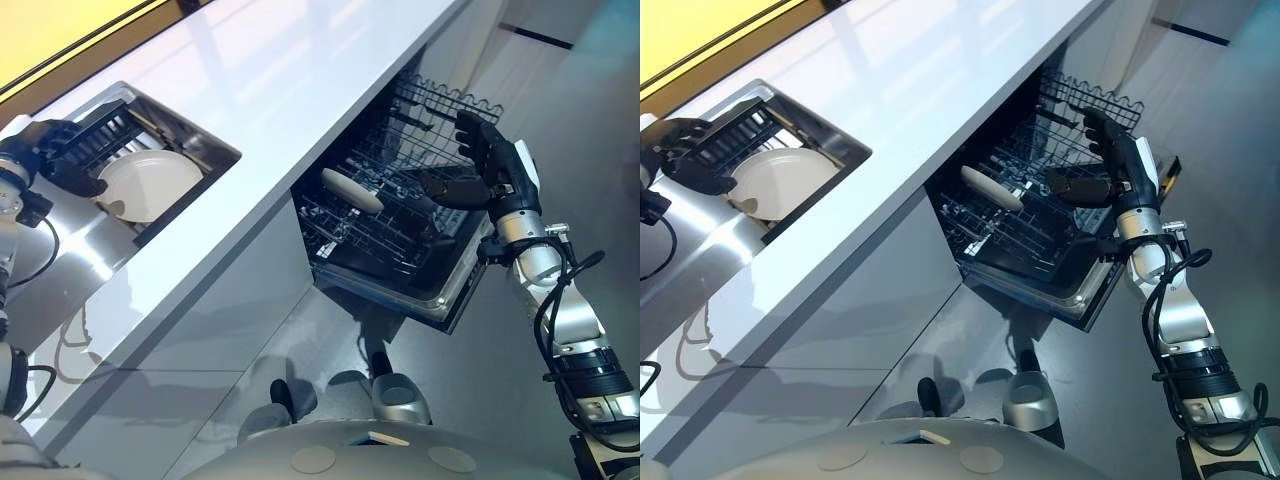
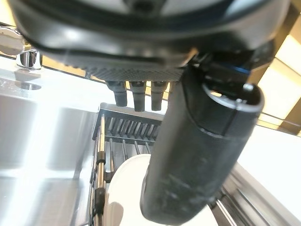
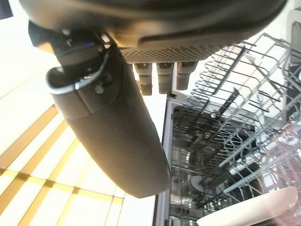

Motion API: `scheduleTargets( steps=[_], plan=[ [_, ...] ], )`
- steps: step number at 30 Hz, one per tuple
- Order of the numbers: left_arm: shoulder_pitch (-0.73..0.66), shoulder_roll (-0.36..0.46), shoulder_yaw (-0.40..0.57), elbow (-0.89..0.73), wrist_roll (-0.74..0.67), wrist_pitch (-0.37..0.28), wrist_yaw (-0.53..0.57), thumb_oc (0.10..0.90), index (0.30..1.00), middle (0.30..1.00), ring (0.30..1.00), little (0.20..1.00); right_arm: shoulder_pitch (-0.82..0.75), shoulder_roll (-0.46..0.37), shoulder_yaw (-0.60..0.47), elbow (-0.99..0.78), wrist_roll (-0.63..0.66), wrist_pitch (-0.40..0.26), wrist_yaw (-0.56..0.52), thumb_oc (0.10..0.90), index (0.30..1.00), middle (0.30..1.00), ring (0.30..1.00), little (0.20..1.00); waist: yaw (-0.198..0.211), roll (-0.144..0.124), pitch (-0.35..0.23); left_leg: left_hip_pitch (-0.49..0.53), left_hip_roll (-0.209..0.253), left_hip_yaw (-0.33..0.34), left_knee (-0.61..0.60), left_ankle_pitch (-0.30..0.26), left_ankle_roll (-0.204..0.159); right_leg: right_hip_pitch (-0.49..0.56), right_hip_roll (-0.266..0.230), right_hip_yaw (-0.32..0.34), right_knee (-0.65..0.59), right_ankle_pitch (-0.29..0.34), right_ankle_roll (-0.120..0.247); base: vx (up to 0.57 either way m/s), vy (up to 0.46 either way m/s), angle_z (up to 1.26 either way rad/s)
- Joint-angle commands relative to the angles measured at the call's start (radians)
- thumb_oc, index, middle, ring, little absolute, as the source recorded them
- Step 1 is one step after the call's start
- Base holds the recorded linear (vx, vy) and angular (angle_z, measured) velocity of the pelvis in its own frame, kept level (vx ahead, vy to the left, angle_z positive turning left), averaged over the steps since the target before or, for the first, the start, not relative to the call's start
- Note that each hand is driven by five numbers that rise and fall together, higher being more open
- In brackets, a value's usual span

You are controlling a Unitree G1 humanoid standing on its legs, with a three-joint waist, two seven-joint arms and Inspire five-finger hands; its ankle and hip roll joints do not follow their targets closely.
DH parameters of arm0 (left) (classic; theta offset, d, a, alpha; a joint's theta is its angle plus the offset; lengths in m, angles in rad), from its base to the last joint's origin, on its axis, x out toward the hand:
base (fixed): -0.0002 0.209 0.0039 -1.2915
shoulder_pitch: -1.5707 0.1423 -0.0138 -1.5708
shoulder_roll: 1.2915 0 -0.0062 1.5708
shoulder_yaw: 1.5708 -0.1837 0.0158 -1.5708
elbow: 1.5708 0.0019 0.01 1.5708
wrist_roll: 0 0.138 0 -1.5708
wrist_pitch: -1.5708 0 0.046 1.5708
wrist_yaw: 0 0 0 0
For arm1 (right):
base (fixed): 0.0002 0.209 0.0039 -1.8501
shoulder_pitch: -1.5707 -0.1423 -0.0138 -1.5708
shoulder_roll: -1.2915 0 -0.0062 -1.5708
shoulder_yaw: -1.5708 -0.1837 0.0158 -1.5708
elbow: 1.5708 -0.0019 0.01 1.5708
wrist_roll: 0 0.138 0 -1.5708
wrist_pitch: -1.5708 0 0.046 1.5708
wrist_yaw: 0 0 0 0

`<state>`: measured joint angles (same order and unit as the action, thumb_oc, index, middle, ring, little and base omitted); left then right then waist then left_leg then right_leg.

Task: Pick up plates and place into dishwasher.

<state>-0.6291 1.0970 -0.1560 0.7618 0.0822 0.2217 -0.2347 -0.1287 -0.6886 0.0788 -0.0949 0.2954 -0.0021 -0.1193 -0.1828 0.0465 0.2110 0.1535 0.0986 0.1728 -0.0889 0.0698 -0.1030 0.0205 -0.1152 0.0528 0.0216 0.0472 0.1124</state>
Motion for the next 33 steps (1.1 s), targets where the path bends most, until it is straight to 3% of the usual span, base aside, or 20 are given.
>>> scheduleTargets(
  steps=[1, 10, 16, 17, 18, 19, 20, 23, 33],
  plan=[
    [-0.119, 0.114, -0.013, 0.033, 0.067, 0.006, 0.043, 0.800, 0.900, 0.900, 0.900, 0.900, -0.081, -0.083, -0.083, -0.092, 0.024, -0.141, 0.018, 0.800, 0.900, 0.900, 0.900, 0.900, -0.031, 0.042, -0.095, -0.048, -0.153, 0.034, 0.103, -0.156, 0.144, -0.036, 0.080, -0.020, 0.094, -0.084, 0.024, 0.09, 0.171, -0.39],
    [-0.174, 0.101, -0.026, 0.134, -0.041, 0.072, 0.048, 0.800, 0.900, 0.900, 0.900, 0.900, -0.083, -0.129, -0.088, -0.101, 0.038, -0.131, 0.051, 0.800, 0.900, 0.900, 0.900, 0.900, -0.079, 0.032, -0.078, -0.059, -0.168, 0.081, 0.112, -0.168, 0.161, -0.082, 0.074, 0.036, 0.107, -0.044, 0.048, 0.06, 0.112, -0.27],
    [-0.226, 0.072, -0.090, 0.178, -0.042, 0.174, -0.097, 0.800, 0.900, 0.900, 0.900, 0.900, -0.106, -0.149, -0.089, -0.107, 0.035, -0.111, 0.051, 0.800, 0.900, 0.900, 0.900, 0.900, -0.100, 0.039, -0.058, -0.067, -0.173, 0.098, 0.110, -0.168, 0.166, -0.110, 0.069, 0.055, 0.122, -0.017, 0.063, 0.01, 0.080, -0.16],
    [-0.223, 0.066, -0.114, 0.203, -0.017, 0.192, -0.180, 0.800, 0.900, 0.900, 0.900, 0.900, -0.107, -0.155, -0.092, -0.113, 0.031, -0.108, 0.050, 0.800, 0.900, 0.900, 0.900, 0.900, -0.106, 0.043, -0.051, -0.065, -0.176, 0.096, 0.110, -0.173, 0.168, -0.112, 0.067, 0.055, 0.125, -0.018, 0.066, -0.03, 0.071, -0.03],
    [-0.217, 0.065, -0.120, 0.212, -0.008, 0.201, -0.218, 0.657, 0.778, 0.778, 0.778, 0.757, -0.108, -0.157, -0.094, -0.115, 0.030, -0.107, 0.051, 0.800, 0.900, 0.900, 0.900, 0.900, -0.106, 0.044, -0.048, -0.066, -0.176, 0.097, 0.111, -0.172, 0.168, -0.114, 0.066, 0.055, 0.125, -0.015, 0.066, -0.02, 0.079, -0.05],
    [-0.203, 0.062, -0.128, 0.226, 0.001, 0.206, -0.277, 0.589, 0.719, 0.719, 0.719, 0.689, -0.111, -0.161, -0.097, -0.119, 0.031, -0.105, 0.052, 0.800, 0.900, 0.900, 0.900, 0.900, -0.106, 0.046, -0.043, -0.066, -0.177, 0.098, 0.111, -0.172, 0.168, -0.116, 0.065, 0.055, 0.124, -0.011, 0.066, -0.04, 0.047, -0.03],
    [-0.186, 0.058, -0.133, 0.238, 0.000, 0.220, -0.343, 0.399, 0.556, 0.556, 0.556, 0.499, -0.113, -0.164, -0.099, -0.123, 0.031, -0.104, 0.050, 0.800, 0.900, 0.900, 0.900, 0.900, -0.105, 0.049, -0.039, -0.066, -0.177, 0.098, 0.111, -0.171, 0.168, -0.117, 0.065, 0.055, 0.123, -0.010, 0.066, -0.04, 0.040, -0.02],
    [-0.139, 0.048, -0.128, 0.240, 0.007, 0.220, -0.445, 0.100, 0.300, 0.300, 0.300, 0.200, -0.112, -0.165, -0.106, -0.121, 0.025, -0.112, 0.043, 0.800, 0.900, 0.900, 0.900, 0.900, -0.099, 0.054, -0.033, -0.064, -0.176, 0.094, 0.110, -0.170, 0.168, -0.113, 0.063, 0.052, 0.118, -0.012, 0.066, -0.04, 0.013, 0.00],
    [-0.002, 0.033, -0.092, 0.136, 0.075, 0.245, -0.639, 0.100, 0.300, 0.300, 0.300, 0.200, -0.123, -0.153, -0.112, -0.111, 0.016, -0.095, 0.006, 0.800, 0.900, 0.900, 0.900, 0.900, -0.041, 0.062, -0.036, -0.062, -0.171, 0.059, 0.094, -0.154, 0.160, -0.077, 0.062, 0.004, 0.076, -0.033, 0.057, -0.06, -0.042, 0.05]
  ],
)
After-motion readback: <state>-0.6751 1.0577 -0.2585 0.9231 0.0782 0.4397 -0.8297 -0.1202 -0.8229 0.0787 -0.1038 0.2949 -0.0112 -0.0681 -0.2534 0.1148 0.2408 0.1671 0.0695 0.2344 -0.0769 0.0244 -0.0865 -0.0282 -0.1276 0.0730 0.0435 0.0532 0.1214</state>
